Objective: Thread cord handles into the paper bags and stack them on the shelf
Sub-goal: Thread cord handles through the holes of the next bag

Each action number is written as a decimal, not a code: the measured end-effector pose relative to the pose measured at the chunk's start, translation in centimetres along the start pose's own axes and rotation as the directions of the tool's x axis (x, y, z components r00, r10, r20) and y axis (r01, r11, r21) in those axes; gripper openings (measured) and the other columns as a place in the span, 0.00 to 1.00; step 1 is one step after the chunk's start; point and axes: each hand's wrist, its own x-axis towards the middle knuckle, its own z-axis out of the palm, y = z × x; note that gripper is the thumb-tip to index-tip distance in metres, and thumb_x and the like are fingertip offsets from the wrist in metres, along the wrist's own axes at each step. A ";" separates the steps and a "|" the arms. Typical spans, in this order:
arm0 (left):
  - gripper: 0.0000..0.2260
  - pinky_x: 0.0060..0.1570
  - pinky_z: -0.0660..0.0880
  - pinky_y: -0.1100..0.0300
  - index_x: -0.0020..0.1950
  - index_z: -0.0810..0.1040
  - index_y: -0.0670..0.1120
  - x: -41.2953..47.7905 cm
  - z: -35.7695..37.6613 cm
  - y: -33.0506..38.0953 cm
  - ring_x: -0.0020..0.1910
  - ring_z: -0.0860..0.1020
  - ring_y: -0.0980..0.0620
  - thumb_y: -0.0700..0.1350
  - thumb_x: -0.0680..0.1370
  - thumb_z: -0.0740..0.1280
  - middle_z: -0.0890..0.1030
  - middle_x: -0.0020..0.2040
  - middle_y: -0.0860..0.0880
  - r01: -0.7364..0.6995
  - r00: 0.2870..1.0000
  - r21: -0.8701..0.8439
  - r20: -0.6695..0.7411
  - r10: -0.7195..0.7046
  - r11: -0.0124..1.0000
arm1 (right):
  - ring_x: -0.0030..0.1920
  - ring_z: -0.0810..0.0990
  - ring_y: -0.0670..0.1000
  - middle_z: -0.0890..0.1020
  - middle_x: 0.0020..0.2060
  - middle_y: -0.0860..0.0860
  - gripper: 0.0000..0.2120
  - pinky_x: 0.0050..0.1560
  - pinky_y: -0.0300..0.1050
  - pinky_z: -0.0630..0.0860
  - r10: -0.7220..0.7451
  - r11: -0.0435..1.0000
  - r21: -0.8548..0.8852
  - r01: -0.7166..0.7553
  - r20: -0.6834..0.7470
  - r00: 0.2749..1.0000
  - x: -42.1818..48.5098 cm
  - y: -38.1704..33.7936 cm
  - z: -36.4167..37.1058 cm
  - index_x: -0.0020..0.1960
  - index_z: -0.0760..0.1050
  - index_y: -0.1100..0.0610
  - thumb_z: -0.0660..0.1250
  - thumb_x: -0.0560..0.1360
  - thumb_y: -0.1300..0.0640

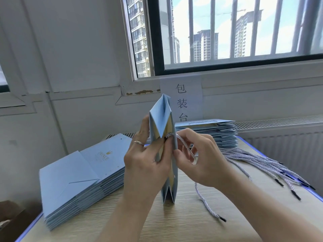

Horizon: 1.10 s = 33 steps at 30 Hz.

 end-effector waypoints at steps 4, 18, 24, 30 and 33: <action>0.13 0.40 0.67 0.75 0.32 0.78 0.41 0.2 0.1 -0.4 0.41 0.80 0.41 0.41 0.76 0.68 0.81 0.57 0.37 0.052 0.997 0.067 0.056 -0.056 0.996 | 0.30 0.75 0.50 0.75 0.29 0.45 0.10 0.31 0.39 0.71 0.012 1.000 -0.009 -0.012 -0.017 1.000 0.0 0.1 -0.1 0.48 0.77 0.55 0.62 0.71 0.51; 0.14 0.36 0.62 0.79 0.26 0.76 0.45 -0.2 -0.1 -1.2 0.37 0.76 0.49 0.38 0.68 0.77 0.67 0.32 0.54 0.210 0.955 0.081 0.197 -0.222 0.974 | 0.31 0.77 0.52 0.78 0.32 0.43 0.13 0.32 0.45 0.73 0.057 0.998 0.021 -0.057 0.011 0.998 -0.1 0.5 -0.2 0.51 0.77 0.55 0.62 0.73 0.48; 0.08 0.38 0.66 0.77 0.34 0.84 0.53 -1.7 -1.4 -0.3 0.39 0.77 0.60 0.42 0.71 0.77 0.77 0.40 0.58 0.314 0.884 -0.016 0.369 -0.286 0.949 | 0.32 0.76 0.52 0.79 0.32 0.48 0.14 0.30 0.42 0.70 0.032 0.999 0.030 -0.032 0.000 0.999 -0.1 0.3 0.1 0.51 0.77 0.57 0.61 0.74 0.48; 0.04 0.42 0.70 0.76 0.43 0.85 0.55 -2.3 -1.3 0.0 0.43 0.78 0.57 0.46 0.71 0.71 0.77 0.46 0.58 0.310 0.873 -0.023 0.404 -0.274 0.951 | 0.39 0.75 0.44 0.76 0.38 0.38 0.09 0.39 0.44 0.72 0.120 0.992 -0.061 -0.108 0.241 0.963 -0.1 1.3 -1.2 0.46 0.72 0.40 0.64 0.73 0.37; 0.09 0.41 0.70 0.76 0.44 0.84 0.56 -2.4 -1.5 0.0 0.44 0.79 0.59 0.41 0.70 0.75 0.78 0.45 0.61 0.379 0.843 -0.025 0.422 -0.334 0.925 | 0.33 0.71 0.42 0.74 0.33 0.41 0.10 0.38 0.40 0.69 0.312 0.947 -0.127 -0.295 0.581 0.752 -0.1 1.9 -2.4 0.43 0.77 0.46 0.71 0.72 0.40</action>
